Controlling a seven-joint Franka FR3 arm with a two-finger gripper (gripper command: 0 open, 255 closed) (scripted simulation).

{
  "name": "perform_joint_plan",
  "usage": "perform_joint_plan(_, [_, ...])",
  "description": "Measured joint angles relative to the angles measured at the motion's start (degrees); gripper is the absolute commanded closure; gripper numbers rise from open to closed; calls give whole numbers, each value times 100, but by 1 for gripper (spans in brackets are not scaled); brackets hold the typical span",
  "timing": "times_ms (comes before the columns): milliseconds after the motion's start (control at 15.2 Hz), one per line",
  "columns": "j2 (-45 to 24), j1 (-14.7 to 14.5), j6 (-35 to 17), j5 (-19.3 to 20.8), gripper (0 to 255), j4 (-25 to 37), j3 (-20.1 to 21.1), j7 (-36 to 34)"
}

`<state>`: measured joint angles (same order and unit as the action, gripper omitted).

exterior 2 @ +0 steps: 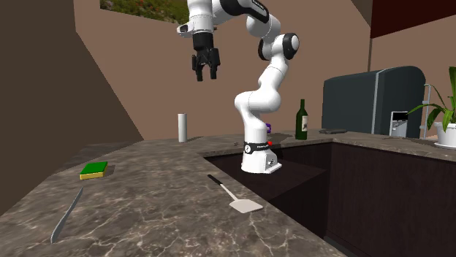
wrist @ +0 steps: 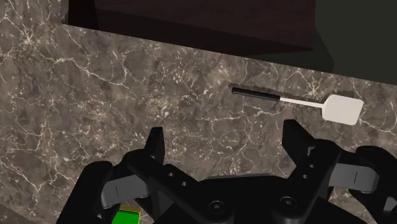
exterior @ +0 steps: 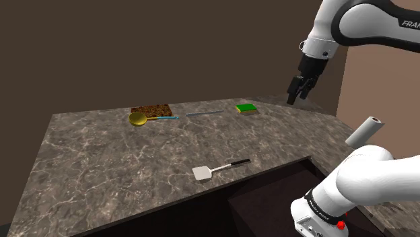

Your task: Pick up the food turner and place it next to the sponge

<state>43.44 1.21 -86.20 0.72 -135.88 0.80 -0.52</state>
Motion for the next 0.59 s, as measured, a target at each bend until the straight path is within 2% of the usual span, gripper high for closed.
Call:
perform_joint_plan(198, [-113,-110,-243,10,0,-127,3,203])
perform_joint_plan(594, [-606,-627,-1373,43,0,-714,41,1157])
